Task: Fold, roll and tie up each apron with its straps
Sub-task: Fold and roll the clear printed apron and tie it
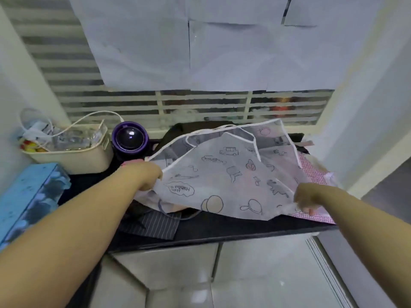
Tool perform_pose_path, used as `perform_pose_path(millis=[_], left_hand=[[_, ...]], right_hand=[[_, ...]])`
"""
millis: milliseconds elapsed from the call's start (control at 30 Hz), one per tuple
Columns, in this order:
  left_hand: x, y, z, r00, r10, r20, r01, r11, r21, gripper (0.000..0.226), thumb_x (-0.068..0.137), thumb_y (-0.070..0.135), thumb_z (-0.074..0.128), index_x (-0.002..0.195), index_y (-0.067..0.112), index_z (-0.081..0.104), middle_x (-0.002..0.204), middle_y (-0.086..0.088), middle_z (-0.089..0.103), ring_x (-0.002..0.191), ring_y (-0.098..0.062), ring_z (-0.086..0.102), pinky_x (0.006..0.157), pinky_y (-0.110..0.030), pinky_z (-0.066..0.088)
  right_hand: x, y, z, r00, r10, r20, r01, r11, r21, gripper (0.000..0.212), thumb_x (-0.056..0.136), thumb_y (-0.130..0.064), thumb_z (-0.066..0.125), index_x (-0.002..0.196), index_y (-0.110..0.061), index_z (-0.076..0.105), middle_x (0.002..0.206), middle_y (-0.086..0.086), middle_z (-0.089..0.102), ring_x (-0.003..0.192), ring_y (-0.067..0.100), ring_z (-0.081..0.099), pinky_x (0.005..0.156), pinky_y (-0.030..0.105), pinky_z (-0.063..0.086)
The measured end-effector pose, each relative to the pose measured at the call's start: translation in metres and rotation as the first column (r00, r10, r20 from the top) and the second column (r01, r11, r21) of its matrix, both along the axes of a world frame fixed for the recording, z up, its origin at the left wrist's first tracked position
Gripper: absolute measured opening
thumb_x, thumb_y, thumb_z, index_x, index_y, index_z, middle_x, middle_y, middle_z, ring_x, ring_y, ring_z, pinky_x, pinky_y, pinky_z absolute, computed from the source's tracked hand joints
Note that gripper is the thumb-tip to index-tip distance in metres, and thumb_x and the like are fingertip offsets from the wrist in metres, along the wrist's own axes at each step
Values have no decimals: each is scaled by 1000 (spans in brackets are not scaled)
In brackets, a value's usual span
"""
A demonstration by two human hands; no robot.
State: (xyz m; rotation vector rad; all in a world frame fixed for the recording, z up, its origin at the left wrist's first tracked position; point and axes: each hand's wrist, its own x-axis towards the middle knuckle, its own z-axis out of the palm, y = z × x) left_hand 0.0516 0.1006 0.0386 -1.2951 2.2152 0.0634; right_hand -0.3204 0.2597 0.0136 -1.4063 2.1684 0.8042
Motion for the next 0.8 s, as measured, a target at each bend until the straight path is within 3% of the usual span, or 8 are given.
perform_pose_path(millis=[67, 167, 267, 400, 500, 600, 733, 800], left_hand=[[-6, 16, 3, 992, -37, 119, 48, 995, -91, 39, 90, 7, 46, 123, 24, 57, 130, -4, 53, 109, -28, 54, 90, -41, 48], [-23, 38, 1, 950, -62, 306, 117, 979, -167, 34, 96, 8, 44, 129, 14, 53, 133, -3, 53, 121, -26, 50, 96, -39, 41], [-26, 59, -21, 886, -82, 457, 109, 993, -33, 35, 97, 15, 45, 132, 13, 50, 135, -4, 51, 126, -24, 47, 102, -34, 37], [-8, 73, -56, 881, -3, 473, -97, 978, 187, 44, 95, 25, 53, 137, 14, 48, 136, -3, 50, 126, -24, 49, 104, -35, 42], [5, 67, -70, 912, 37, 408, -185, 925, 331, 69, 81, 37, 71, 142, 19, 45, 143, -2, 44, 127, -25, 48, 103, -38, 43], [10, 55, -76, 971, 133, 199, -205, 892, 402, 60, 82, 38, 70, 135, 19, 50, 137, -4, 47, 121, -26, 50, 98, -36, 44], [13, 36, -92, 909, 329, -256, -288, 939, 187, 39, 88, 31, 59, 124, 20, 50, 128, -5, 48, 106, -24, 54, 93, -39, 47], [11, 24, -103, 825, 357, -439, -364, 929, 73, 46, 91, 37, 55, 134, 22, 44, 134, -5, 42, 107, -25, 54, 94, -41, 47]], right_hand=[[6, 0, -8, 999, -36, 37, 32, 994, 101, 49, 91, -5, 58, 138, -1, 45, 124, 14, 60, 91, 18, 70, 59, 20, 50], [17, 0, -18, 998, -36, 56, 23, 975, 222, 61, 92, -6, 58, 147, -9, 31, 128, 13, 60, 78, 16, 72, 74, 31, 58], [28, -1, -28, 998, 37, 48, -50, 946, 319, 46, 91, -20, 60, 134, -16, 46, 107, 6, 65, 69, 11, 69, 75, 30, 53], [35, 4, -40, 989, -59, 138, -5, 904, 427, 62, 91, -20, 59, 147, -20, 32, 127, 10, 62, 90, 15, 71, 94, 38, 52], [37, -1, -40, 979, -11, 202, -51, 953, 300, 53, 93, -18, 57, 144, -16, 41, 134, 6, 57, 95, 17, 70, 94, 35, 51], [36, -21, -47, 964, 52, 261, -42, 998, -43, 39, 93, -16, 58, 132, -11, 55, 138, 9, 53, 112, 24, 60, 98, 32, 46], [35, -51, -61, 942, 62, 329, 24, 967, -252, 45, 94, -24, 59, 136, -11, 50, 144, 11, 46, 128, 27, 47, 104, 33, 37], [34, -66, -70, 926, 17, 378, 104, 949, -298, 56, 91, -24, 62, 141, -10, 42, 147, 14, 40, 131, 29, 43, 106, 34, 34]])
